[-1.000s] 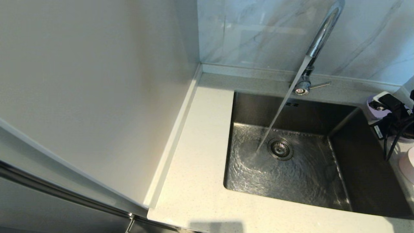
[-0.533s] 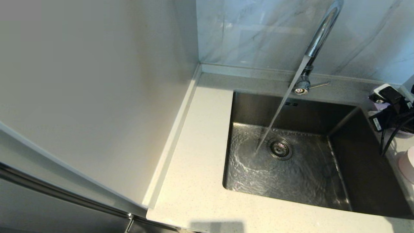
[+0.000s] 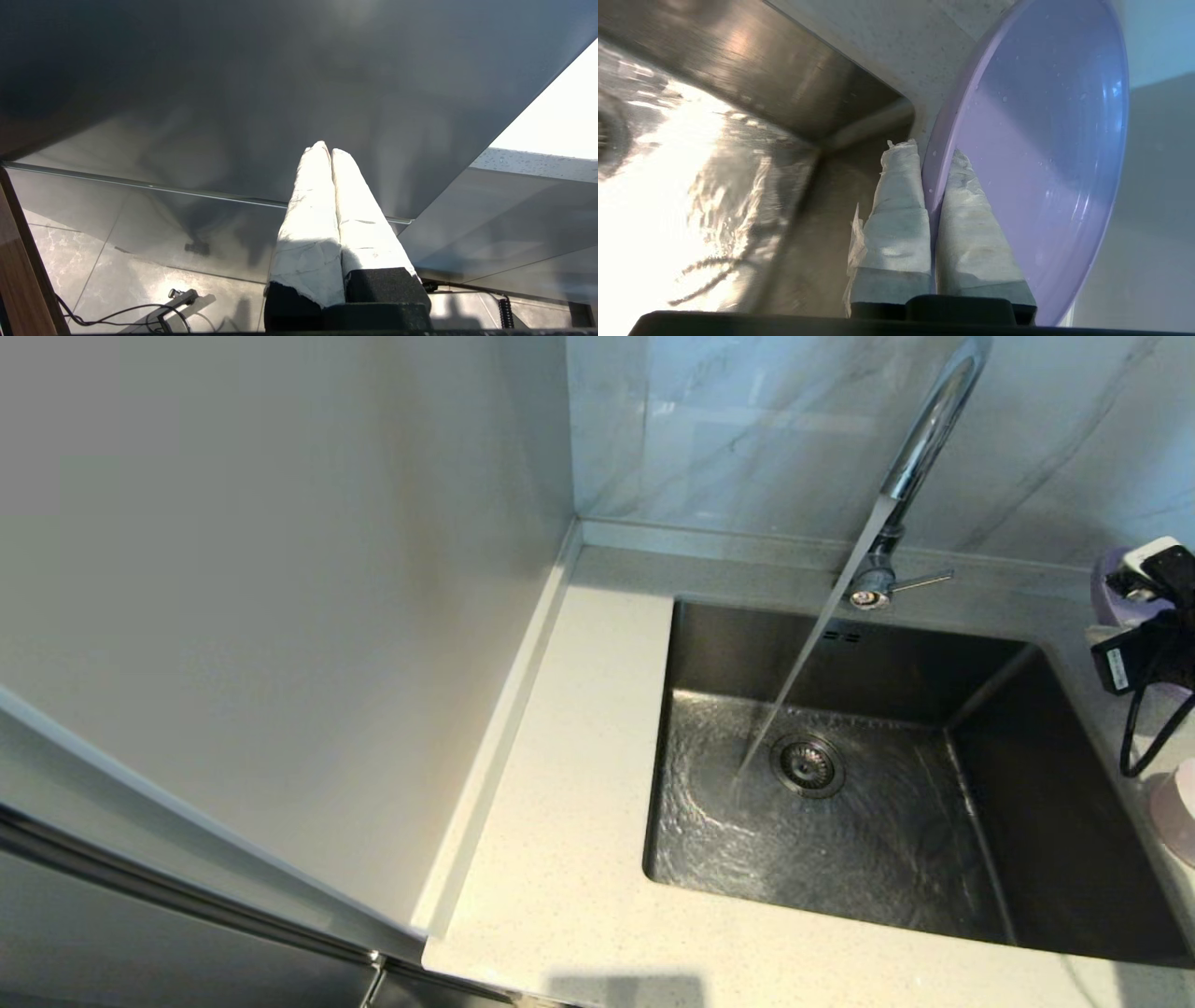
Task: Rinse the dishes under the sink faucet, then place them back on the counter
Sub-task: Rinse the plate
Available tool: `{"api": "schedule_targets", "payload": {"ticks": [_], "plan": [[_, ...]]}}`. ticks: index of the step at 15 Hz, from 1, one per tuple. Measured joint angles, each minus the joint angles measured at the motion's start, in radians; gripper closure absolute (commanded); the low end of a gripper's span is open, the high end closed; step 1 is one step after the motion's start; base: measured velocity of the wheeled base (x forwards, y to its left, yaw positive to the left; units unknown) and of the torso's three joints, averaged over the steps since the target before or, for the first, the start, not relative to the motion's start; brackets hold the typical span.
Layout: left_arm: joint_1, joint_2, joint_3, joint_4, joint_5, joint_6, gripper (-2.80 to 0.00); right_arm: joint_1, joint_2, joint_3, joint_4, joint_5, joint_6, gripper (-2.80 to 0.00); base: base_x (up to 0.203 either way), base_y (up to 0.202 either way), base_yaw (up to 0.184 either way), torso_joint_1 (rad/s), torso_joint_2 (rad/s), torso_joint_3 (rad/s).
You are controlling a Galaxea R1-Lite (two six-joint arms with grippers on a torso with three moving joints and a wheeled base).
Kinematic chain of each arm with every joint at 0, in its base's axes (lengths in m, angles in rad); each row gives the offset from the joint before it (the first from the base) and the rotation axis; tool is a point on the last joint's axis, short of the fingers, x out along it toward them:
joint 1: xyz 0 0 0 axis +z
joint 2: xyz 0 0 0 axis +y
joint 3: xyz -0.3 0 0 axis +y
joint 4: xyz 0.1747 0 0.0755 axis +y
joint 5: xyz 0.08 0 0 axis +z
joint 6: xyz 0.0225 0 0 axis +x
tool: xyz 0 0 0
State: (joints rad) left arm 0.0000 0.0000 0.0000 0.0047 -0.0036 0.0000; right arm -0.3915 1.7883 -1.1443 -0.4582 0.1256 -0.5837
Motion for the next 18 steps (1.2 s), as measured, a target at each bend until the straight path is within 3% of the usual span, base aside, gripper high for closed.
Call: {"api": "schedule_targets", "payload": {"ticks": [1, 4, 6, 8, 13, 18], "plan": [[0.000, 0.000, 0.000, 0.000, 0.000, 0.000, 0.00, 0.002, -0.043, 0.031, 0.012, 0.030, 0.024, 0.00, 0.000, 0.000, 0.000, 0.000, 0.00, 0.000], [0.000, 0.000, 0.000, 0.000, 0.000, 0.000, 0.00, 0.024, -0.189, 0.103, 0.124, 0.215, 0.074, 0.00, 0.000, 0.000, 0.000, 0.000, 0.00, 0.000], [0.000, 0.000, 0.000, 0.000, 0.000, 0.000, 0.00, 0.103, -0.267, 0.121, 0.222, 0.287, 0.092, 0.00, 0.000, 0.000, 0.000, 0.000, 0.00, 0.000], [0.000, 0.000, 0.000, 0.000, 0.000, 0.000, 0.00, 0.198, -0.318, 0.137, 0.256, 0.271, 0.096, 0.00, 0.000, 0.000, 0.000, 0.000, 0.00, 0.000], [0.000, 0.000, 0.000, 0.000, 0.000, 0.000, 0.00, 0.441, -0.397, 0.165, 0.418, 0.092, 0.064, 0.00, 0.000, 0.000, 0.000, 0.000, 0.00, 0.000], [0.000, 0.000, 0.000, 0.000, 0.000, 0.000, 0.00, 0.591, -0.439, 0.175, 0.436, 0.073, -0.009, 0.00, 0.000, 0.000, 0.000, 0.000, 0.00, 0.000]]}}
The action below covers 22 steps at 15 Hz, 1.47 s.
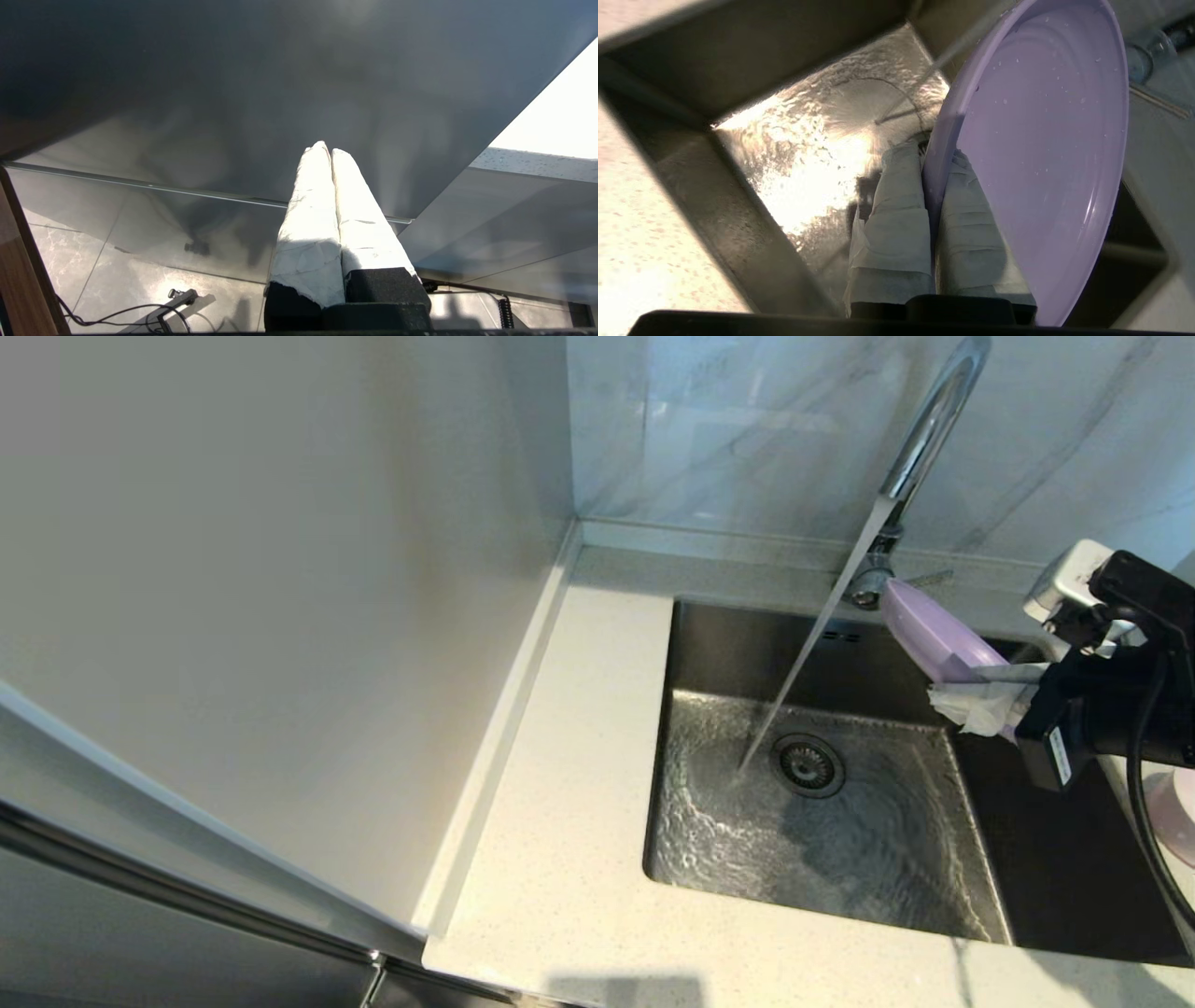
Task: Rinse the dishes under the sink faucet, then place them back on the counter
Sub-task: Rinse the plate
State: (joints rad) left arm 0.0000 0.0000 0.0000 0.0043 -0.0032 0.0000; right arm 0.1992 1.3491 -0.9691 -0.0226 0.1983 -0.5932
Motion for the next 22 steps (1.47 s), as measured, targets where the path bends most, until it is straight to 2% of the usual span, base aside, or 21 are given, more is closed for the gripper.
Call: {"api": "schedule_targets", "payload": {"ticks": [5, 10, 17, 22], "plan": [[0.000, 0.000, 0.000, 0.000, -0.001, 0.000, 0.00, 0.128, -0.020, 0.020, -0.007, -0.078, 0.008, 0.00, 0.000, 0.000, 0.000, 0.000, 0.00, 0.000], [0.000, 0.000, 0.000, 0.000, 0.000, 0.000, 0.00, 0.263, -0.001, 0.009, -0.014, -0.269, 0.113, 0.00, 0.000, 0.000, 0.000, 0.000, 0.00, 0.000], [0.000, 0.000, 0.000, 0.000, 0.000, 0.000, 0.00, 0.366, 0.024, -0.014, -0.050, -0.313, 0.150, 0.00, 0.000, 0.000, 0.000, 0.000, 0.00, 0.000], [0.000, 0.000, 0.000, 0.000, 0.000, 0.000, 0.00, 0.378, 0.094, -0.042, -0.133, -0.340, 0.199, 0.00, 0.000, 0.000, 0.000, 0.000, 0.00, 0.000]]}}
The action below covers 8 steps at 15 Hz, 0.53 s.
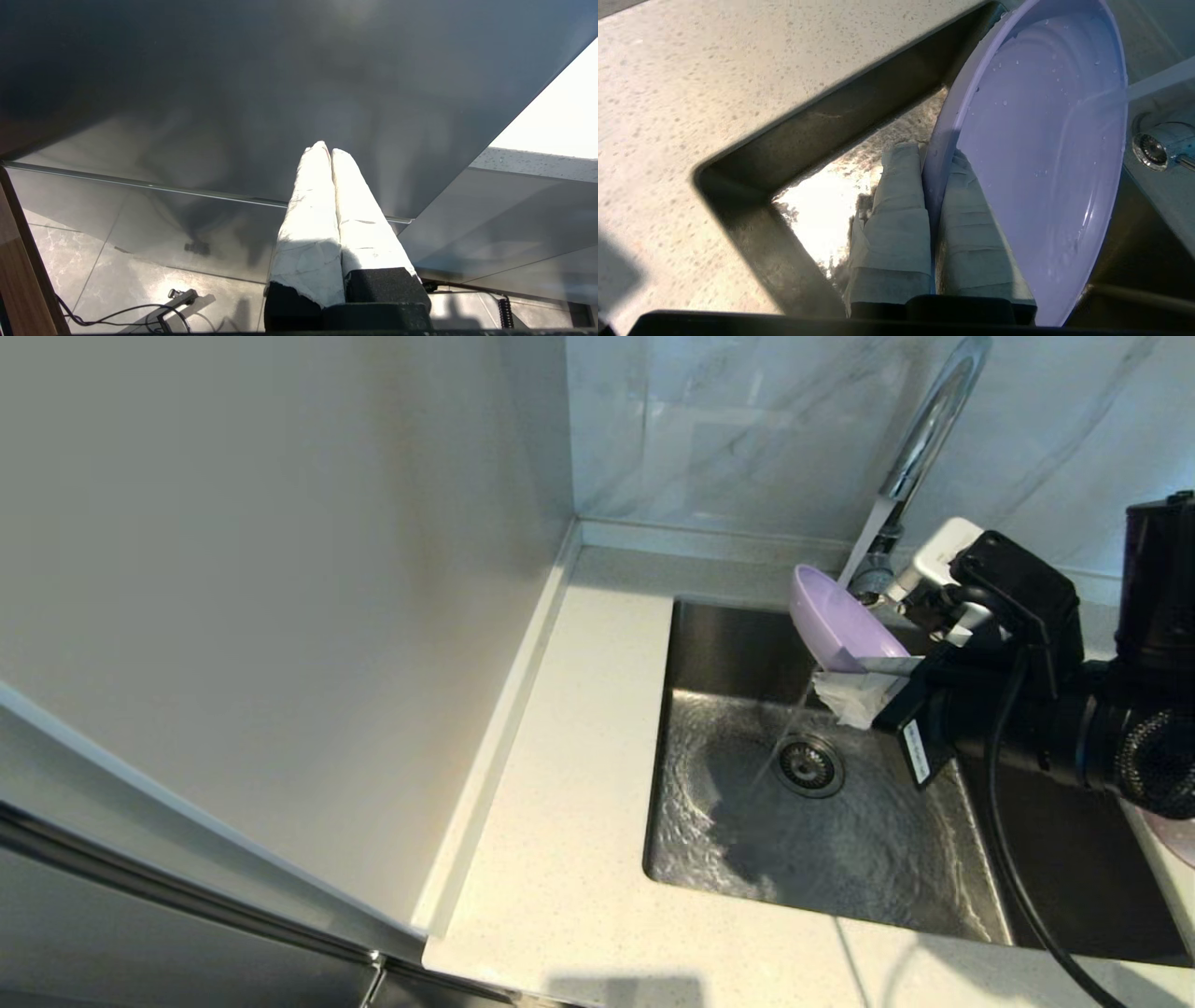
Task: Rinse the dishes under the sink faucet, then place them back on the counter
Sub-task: Rinse the plate
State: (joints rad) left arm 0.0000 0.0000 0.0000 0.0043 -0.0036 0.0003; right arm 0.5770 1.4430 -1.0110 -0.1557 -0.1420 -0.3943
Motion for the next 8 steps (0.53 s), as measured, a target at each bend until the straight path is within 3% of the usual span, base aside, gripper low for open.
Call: {"api": "schedule_targets", "payload": {"ticks": [5, 8], "plan": [[0.000, 0.000, 0.000, 0.000, 0.000, 0.000, 0.00, 0.015, 0.070, -0.040, -0.003, -0.031, 0.006, 0.00, 0.000, 0.000, 0.000, 0.000, 0.00, 0.000], [0.000, 0.000, 0.000, 0.000, 0.000, 0.000, 0.00, 0.014, 0.105, -0.042, -0.003, -0.065, 0.063, 0.00, 0.000, 0.000, 0.000, 0.000, 0.00, 0.000]]}}
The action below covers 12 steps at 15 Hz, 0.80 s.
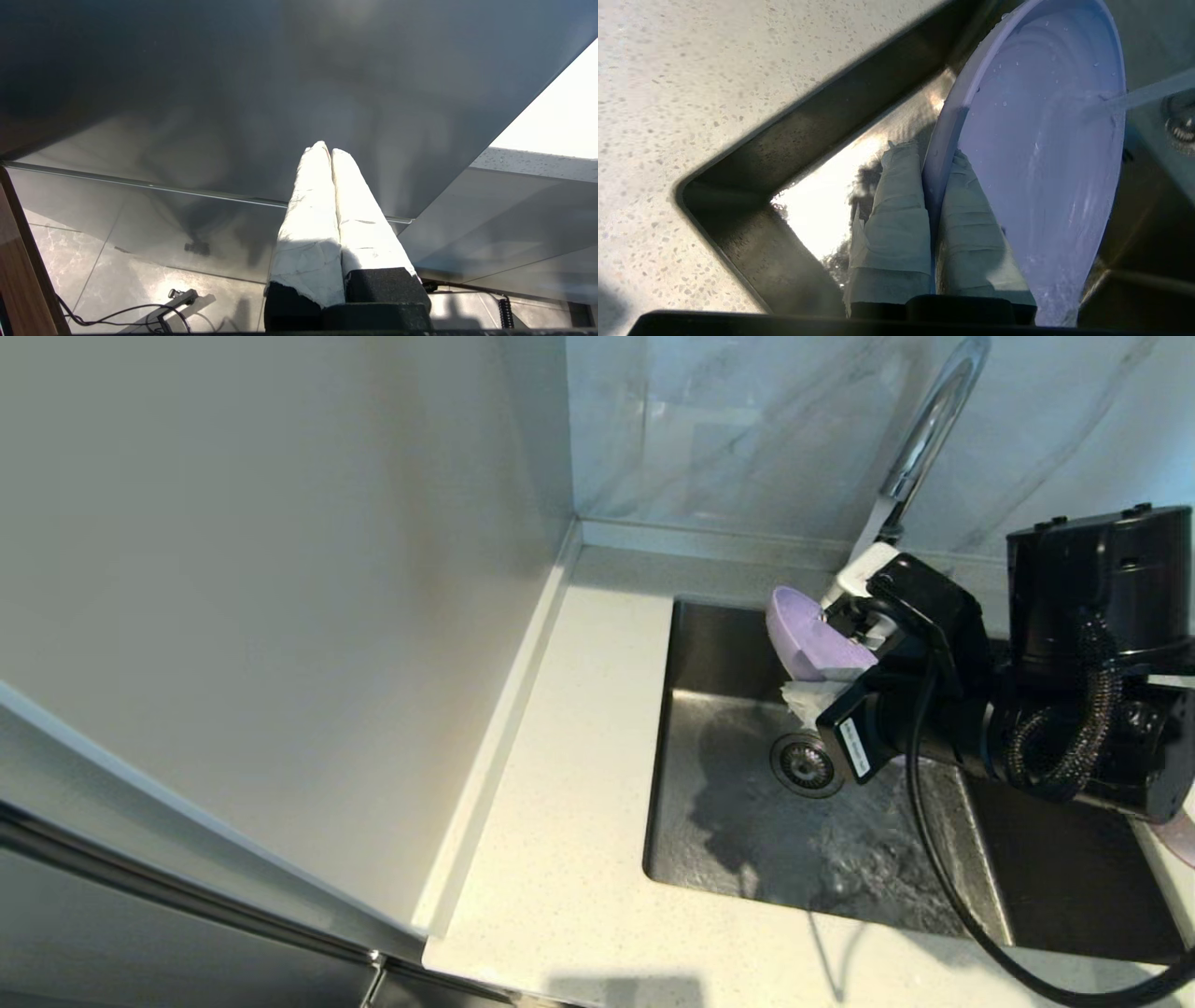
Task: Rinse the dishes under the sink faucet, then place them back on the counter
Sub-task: Rinse the plate
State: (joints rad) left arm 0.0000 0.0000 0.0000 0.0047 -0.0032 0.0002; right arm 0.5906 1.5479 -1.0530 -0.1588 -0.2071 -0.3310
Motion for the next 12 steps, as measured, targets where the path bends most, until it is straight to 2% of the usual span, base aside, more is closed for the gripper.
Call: {"api": "schedule_targets", "payload": {"ticks": [3, 7, 10, 12], "plan": [[0.000, 0.000, 0.000, 0.000, 0.000, 0.000, 0.00, -0.020, 0.023, -0.001, 0.000, -0.021, 0.013, 0.00, 0.000, 0.000, 0.000, 0.000, 0.00, 0.000], [0.000, 0.000, 0.000, 0.000, 0.000, 0.000, 0.00, -0.137, -0.005, 0.055, 0.002, -0.008, 0.023, 0.00, 0.000, 0.000, 0.000, 0.000, 0.00, 0.000], [0.000, 0.000, 0.000, 0.000, 0.000, 0.000, 0.00, -0.209, -0.086, 0.132, 0.041, 0.123, 0.110, 0.00, 0.000, 0.000, 0.000, 0.000, 0.00, 0.000], [0.000, 0.000, 0.000, 0.000, -0.001, 0.000, 0.00, -0.226, -0.142, 0.153, 0.118, 0.210, 0.220, 0.00, 0.000, 0.000, 0.000, 0.000, 0.00, 0.000]]}}
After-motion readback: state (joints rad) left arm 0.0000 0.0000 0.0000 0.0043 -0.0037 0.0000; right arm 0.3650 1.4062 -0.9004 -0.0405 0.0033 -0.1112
